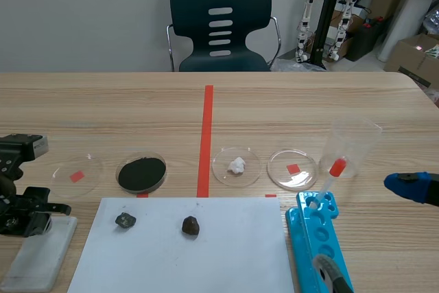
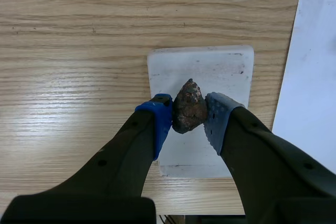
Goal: Rub the mineral on the streak plate
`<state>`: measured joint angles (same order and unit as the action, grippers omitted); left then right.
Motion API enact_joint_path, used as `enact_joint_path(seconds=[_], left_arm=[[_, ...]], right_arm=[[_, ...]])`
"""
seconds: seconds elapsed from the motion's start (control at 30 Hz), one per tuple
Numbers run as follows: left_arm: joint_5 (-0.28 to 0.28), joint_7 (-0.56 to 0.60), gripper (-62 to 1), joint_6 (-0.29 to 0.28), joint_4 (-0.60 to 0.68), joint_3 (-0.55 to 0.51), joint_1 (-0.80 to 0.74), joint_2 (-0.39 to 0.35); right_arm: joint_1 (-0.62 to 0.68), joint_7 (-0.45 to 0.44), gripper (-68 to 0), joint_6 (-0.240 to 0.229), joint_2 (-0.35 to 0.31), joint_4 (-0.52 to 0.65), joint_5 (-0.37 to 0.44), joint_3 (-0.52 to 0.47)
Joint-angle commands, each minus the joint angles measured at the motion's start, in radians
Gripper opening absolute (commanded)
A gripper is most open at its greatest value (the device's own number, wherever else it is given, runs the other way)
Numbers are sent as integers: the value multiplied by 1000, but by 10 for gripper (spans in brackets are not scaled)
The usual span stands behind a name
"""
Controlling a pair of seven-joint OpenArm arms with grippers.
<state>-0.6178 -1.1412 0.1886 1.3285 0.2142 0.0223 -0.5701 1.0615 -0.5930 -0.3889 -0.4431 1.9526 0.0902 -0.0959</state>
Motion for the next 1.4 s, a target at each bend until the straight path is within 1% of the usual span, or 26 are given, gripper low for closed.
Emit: enact_joint_path(seconds=[0.0, 0.33, 0.83, 0.87, 0.93, 0.97, 1.03, 1.1, 1.2, 1.33, 1.37], left_arm=[[0, 8, -519, -6, 0, 6, 21, 13], [0, 22, -519, -24, -38, 12, 42, 46], [8, 39, -519, -24, -74, 12, 42, 46], [2, 46, -519, -24, -74, 12, 42, 46], [-35, 54, -519, -30, -74, 12, 42, 46], [-64, 61, -519, -49, -74, 12, 42, 46], [-94, 70, -519, -66, -74, 12, 42, 46], [-96, 71, -519, -69, -74, 12, 42, 46], [-50, 66, -519, -66, -74, 12, 42, 45], [50, 41, -519, -21, -74, 12, 42, 45], [67, 41, -519, -13, -74, 12, 42, 45]], right_arm=[[0, -14, -22, 0, 0, 12, 11, -1], [0, -14, -22, 0, 0, 12, 11, -1], [0, -14, -22, 0, 0, 12, 11, -1], [0, -14, -22, 0, 0, 12, 11, -1], [0, -14, -22, 0, 0, 12, 11, -1], [0, -14, -22, 0, 0, 12, 11, -1], [0, -14, -22, 0, 0, 12, 11, -1], [0, -14, -22, 0, 0, 12, 11, -1], [0, -14, -22, 0, 0, 12, 11, -1], [0, -14, -22, 0, 0, 12, 11, -1], [0, -14, -22, 0, 0, 12, 11, -1]])
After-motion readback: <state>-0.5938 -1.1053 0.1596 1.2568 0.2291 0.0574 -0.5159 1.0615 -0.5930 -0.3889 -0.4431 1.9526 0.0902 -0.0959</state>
